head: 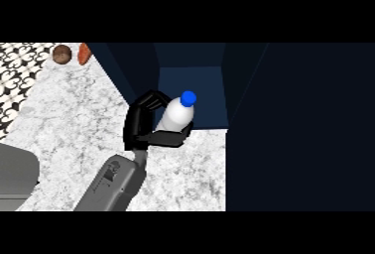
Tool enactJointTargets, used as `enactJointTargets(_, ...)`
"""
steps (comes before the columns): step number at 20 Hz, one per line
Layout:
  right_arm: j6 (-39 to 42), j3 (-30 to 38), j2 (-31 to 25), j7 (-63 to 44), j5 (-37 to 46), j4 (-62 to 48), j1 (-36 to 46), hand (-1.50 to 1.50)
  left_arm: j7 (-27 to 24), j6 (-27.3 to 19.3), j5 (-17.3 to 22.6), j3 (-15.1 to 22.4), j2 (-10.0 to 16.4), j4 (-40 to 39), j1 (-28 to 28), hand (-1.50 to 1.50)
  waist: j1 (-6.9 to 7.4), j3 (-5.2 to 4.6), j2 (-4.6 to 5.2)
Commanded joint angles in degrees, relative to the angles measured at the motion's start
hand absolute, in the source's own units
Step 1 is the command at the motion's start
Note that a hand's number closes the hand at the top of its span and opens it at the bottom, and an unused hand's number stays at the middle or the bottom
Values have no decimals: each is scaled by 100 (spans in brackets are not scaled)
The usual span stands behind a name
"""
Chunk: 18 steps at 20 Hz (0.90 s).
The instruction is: Pick up the bottled water, place it into the cabinet and close the cabinet
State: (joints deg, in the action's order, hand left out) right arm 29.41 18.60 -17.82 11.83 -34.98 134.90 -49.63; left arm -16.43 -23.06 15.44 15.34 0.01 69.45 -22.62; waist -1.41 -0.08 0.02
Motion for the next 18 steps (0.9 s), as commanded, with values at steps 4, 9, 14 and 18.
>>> enactJointTargets(4, -213, 21, 61, -448, -833, 1169, -354, -150, 547, -1002, -225, 262, -1, -711, -946, 150, -44, -1, -3)
enactJointTargets(9, 21, 189, -103, -340, -1035, 660, -160, -150, 377, -1102, 97, 188, -1, -1822, -1683, 150, -102, 0, 25)
enactJointTargets(14, -159, 134, -76, -454, -1132, 793, -183, -150, 214, -854, 564, -154, -1, -2547, -2160, 150, -120, -4, 45)
enactJointTargets(18, -232, 44, -29, -484, -960, 668, 12, -150, -165, -803, 586, -364, -1, -3254, -2587, 150, -90, -1, 47)
